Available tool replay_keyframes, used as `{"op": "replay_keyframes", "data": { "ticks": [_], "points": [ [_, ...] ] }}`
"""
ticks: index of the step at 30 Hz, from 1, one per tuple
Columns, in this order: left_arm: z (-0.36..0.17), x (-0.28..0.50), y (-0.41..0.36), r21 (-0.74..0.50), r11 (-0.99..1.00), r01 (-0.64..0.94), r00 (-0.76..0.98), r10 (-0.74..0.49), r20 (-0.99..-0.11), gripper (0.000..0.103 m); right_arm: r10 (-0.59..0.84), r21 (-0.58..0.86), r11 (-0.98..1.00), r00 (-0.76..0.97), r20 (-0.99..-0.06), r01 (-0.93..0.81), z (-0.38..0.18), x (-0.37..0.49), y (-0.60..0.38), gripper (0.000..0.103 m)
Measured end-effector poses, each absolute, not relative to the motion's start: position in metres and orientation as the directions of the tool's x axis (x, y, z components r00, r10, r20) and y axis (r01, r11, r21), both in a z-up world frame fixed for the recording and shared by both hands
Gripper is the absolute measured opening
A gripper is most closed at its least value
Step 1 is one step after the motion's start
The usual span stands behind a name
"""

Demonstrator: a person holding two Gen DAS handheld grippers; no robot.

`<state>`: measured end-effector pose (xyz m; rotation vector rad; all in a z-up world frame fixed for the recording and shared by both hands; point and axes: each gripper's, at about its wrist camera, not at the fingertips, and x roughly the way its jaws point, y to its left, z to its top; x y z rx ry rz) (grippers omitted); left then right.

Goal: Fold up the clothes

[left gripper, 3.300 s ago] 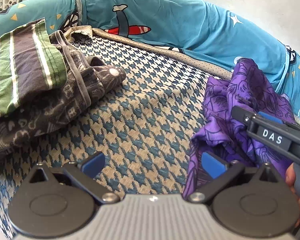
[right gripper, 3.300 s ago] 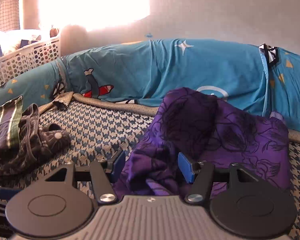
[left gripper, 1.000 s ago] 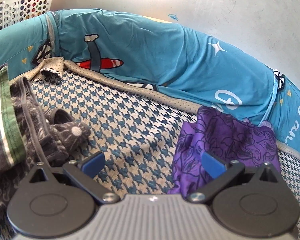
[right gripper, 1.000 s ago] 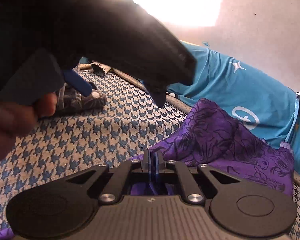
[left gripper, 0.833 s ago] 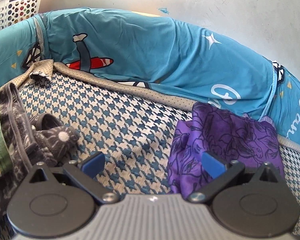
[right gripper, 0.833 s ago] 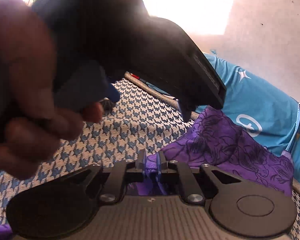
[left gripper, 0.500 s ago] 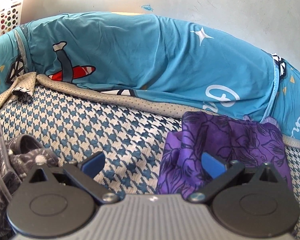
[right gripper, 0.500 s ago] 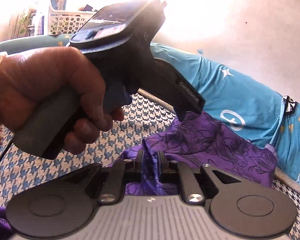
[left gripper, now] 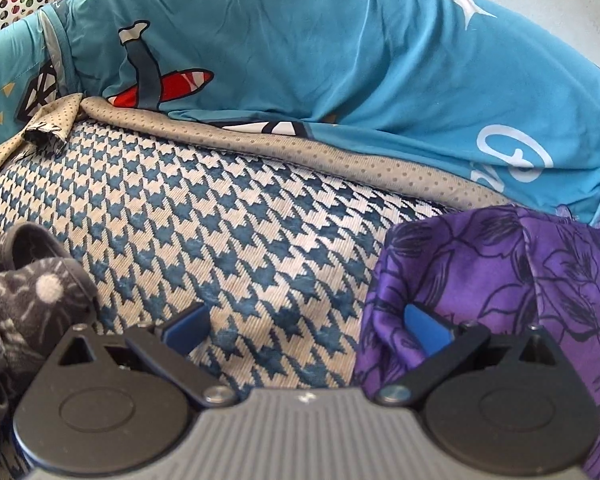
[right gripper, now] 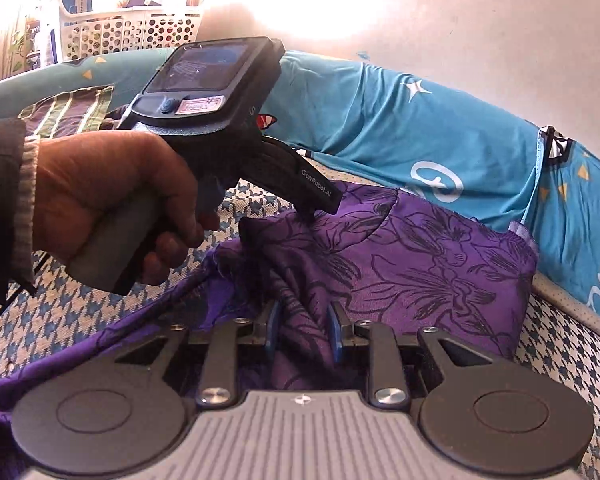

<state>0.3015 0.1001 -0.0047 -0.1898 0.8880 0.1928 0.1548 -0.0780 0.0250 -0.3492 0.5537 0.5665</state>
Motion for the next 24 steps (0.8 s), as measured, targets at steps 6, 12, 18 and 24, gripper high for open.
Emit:
{"op": "replay_keyframes", "data": {
  "ticks": [6,12,18,24],
  "points": [
    [-0.002,0.301,0.107,-0.114,0.96,-0.257,0.62,0.073,-0.781,0.103,0.418,-0.155,0.78,0.689,-0.592,-0.606,0.027,0.146,-0.084,0.029],
    [0.019,0.284,0.126,-0.129,0.934,-0.332,0.649,0.127,-0.75,0.103,0.444,-0.094,0.786,0.664,-0.602,-0.611,0.035,0.132,-0.104,0.03],
    [0.039,0.251,0.123,-0.099,0.949,-0.298,0.666,0.133,-0.734,0.103,0.423,-0.046,0.82,0.657,-0.624,-0.571,0.039,0.109,-0.126,0.03],
    [0.044,0.207,0.098,-0.071,0.978,-0.194,0.662,0.078,-0.745,0.103,0.373,-0.067,0.855,0.698,-0.611,-0.515,0.048,0.075,-0.142,0.036]
  ]
}}
